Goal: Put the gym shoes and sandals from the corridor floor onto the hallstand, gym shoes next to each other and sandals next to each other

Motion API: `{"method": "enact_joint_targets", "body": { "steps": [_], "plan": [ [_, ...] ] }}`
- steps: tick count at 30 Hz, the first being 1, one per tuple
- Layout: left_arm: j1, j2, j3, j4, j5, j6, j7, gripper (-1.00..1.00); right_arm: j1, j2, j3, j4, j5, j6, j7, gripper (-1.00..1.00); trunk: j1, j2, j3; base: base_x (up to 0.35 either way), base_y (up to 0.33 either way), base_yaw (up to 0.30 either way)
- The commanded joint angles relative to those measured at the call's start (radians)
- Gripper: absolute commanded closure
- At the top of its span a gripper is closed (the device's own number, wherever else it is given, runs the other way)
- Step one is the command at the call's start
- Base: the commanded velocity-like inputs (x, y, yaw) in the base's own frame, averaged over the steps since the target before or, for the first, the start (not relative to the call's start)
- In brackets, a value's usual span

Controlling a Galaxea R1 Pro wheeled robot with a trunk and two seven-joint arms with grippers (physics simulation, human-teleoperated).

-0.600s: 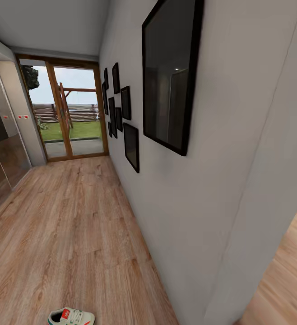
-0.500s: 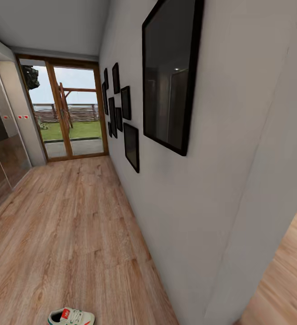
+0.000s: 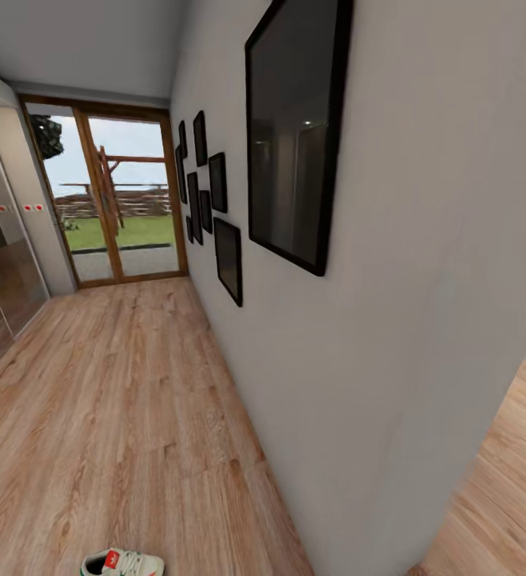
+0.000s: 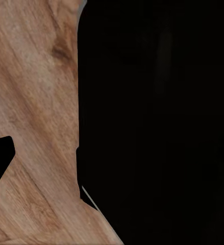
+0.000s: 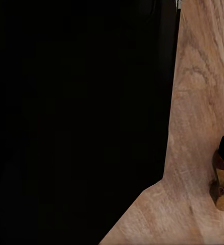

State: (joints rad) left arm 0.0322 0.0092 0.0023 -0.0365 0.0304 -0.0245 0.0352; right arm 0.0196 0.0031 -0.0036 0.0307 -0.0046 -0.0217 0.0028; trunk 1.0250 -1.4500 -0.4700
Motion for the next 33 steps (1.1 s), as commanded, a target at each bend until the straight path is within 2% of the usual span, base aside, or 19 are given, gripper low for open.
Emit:
{"method": "enact_joint_targets", "body": {
  "steps": [1,8,26,33],
  "plan": [
    [0.000,0.000,0.000,-0.006,0.000,0.000,0.000,-1.00,0.000,-0.001,0.000,0.000,0.000,0.000,0.000,-1.00,0.000,0.000,0.000,0.000,0.000,-0.257],
    [0.000,0.000,-0.004,-0.065,-0.005,0.000,0.000,-1.00,0.000,-0.001,-0.001,0.000,0.000,0.000,0.000,-1.00,0.000,0.000,0.000,0.000,0.000,-0.276],
    [-0.009,0.000,-0.008,-0.106,-0.014,0.000,0.000,-1.00,0.000,-0.003,-0.004,-0.028,0.000,0.000,-0.001,-1.00,0.000,0.000,0.000,-0.001,0.000,-0.285],
    [-0.009,0.001,-0.008,-0.110,-0.014,0.000,-0.001,-1.00,0.000,-0.003,-0.004,-0.039,0.000,0.000,-0.001,-1.00,0.000,0.000,0.000,-0.174,0.000,-0.285]
  ]
}}
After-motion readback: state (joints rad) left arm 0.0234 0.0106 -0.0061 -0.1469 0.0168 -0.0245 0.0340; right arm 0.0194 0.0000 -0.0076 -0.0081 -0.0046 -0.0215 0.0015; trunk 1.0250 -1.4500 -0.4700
